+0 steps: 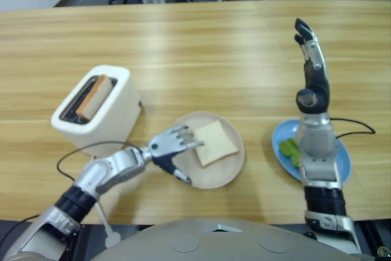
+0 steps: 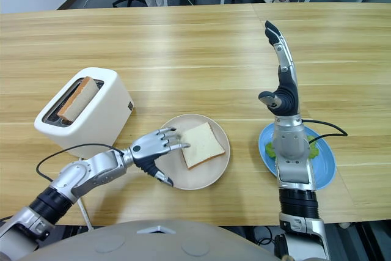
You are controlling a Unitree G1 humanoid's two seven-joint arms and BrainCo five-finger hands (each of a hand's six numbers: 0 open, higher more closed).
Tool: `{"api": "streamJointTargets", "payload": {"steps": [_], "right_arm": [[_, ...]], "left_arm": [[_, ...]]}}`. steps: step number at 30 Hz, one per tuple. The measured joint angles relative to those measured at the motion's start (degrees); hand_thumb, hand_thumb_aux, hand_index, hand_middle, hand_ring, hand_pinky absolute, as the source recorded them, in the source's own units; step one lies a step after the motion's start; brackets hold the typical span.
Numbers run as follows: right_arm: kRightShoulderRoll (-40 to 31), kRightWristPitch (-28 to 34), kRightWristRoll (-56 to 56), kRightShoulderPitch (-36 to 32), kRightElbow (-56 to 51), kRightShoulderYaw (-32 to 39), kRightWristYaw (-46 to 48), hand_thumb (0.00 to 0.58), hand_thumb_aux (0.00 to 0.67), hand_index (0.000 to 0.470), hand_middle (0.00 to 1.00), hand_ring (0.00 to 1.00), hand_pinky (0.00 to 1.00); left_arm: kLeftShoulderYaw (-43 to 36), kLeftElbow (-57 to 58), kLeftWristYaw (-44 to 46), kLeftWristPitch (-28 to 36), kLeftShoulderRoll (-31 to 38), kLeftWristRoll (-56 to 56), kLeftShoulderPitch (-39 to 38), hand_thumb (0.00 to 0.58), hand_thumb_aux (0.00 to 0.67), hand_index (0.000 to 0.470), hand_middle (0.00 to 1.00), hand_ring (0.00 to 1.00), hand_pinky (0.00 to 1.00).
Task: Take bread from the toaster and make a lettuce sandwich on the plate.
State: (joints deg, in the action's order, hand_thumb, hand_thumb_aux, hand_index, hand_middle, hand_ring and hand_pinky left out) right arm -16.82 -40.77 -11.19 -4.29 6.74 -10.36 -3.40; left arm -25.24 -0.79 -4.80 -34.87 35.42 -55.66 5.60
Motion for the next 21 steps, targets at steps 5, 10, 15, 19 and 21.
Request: {"api": "streamJointTargets", "payload": {"steps": [5,10,15,19,21], "right_arm": [[-5.87,0.69,-0.31,2.68,-1.44,-6.57,-0.06,0.0,0.0,0.0,0.0,0.0,0.0],[-13.48,1.04,-2.62,5.8,-7.52,-12.63,-0.39,0.0,0.0,0.0,0.0,0.0,0.0],[-23.62,1.59,-9.49,10.17,-15.97,-14.51,-0.21,0.0,0.0,0.0,0.0,0.0,0.0],[-31.51,5.38,-23.37,16.58,-18.01,-13.72,-2.15,0.0,0.0,0.0,0.0,0.0,0.0],[-34.78,7.47,-29.47,18.3,-18.38,-11.69,-3.16,0.0,0.0,0.0,0.0,0.0,0.0]], "left_arm": [[10.99,-9.47,-2.07,2.08,-4.64,13.81,1.3,0.0,0.0,0.0,0.0,0.0,0.0],[19.07,-16.33,-2.36,4.47,-7.86,23.99,1.84,0.0,0.0,0.0,0.0,0.0,0.0],[24.07,-18.46,-2.22,5.75,-9.53,28.08,1.54,0.0,0.0,0.0,0.0,0.0,0.0],[27.92,-20.3,-2.75,6.28,-12.18,32.32,1.52,0.0,0.0,0.0,0.0,0.0,0.0],[29.77,-21.0,-2.82,7.02,-13.05,34.04,2.06,0.0,0.0,0.0,0.0,0.0,0.0]]}}
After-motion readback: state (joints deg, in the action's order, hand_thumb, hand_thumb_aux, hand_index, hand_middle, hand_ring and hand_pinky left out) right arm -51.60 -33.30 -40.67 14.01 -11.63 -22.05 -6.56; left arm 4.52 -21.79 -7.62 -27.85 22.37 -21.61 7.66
